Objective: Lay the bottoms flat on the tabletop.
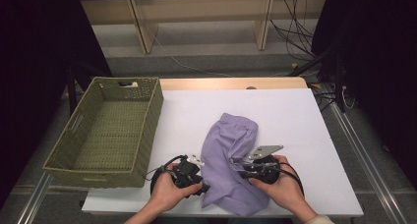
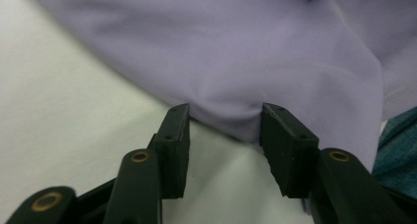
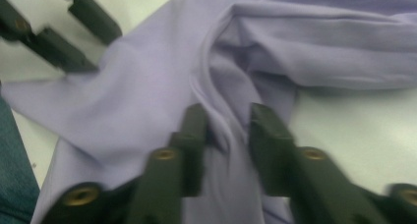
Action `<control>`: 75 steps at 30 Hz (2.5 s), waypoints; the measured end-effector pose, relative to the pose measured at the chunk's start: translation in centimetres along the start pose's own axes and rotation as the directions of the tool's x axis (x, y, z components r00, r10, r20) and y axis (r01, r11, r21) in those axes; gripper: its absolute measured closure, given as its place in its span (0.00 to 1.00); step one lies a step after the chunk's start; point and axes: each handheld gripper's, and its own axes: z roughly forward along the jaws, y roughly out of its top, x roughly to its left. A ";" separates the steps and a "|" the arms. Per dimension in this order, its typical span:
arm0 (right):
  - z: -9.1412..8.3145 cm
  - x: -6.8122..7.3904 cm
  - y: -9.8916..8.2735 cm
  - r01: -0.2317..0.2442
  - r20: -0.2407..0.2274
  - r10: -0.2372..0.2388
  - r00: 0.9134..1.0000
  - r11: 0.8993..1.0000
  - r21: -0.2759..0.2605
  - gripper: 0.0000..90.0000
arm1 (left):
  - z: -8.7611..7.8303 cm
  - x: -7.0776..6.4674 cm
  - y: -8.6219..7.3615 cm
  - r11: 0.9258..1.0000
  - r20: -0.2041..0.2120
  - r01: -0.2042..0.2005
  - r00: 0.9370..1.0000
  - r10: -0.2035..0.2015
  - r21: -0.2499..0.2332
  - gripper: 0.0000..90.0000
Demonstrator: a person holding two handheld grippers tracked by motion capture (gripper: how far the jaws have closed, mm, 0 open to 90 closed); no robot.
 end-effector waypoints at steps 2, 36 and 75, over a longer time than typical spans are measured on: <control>-0.2 -0.2 0.2 -0.013 0.007 0.013 1.000 1.000 -0.004 0.92 | 0.1 -0.3 0.1 1.000 -0.034 -0.014 0.999 0.015 0.004 0.69; -5.2 -2.0 -3.1 -0.190 0.003 0.190 0.982 0.978 0.085 0.76 | -3.4 -0.5 -1.2 0.991 0.006 -0.071 0.997 0.072 -0.113 0.91; 4.3 7.7 2.2 0.045 -0.182 -0.031 0.983 0.996 0.073 0.54 | -4.1 0.8 -3.4 0.984 -0.151 -0.086 0.987 0.062 -0.156 0.42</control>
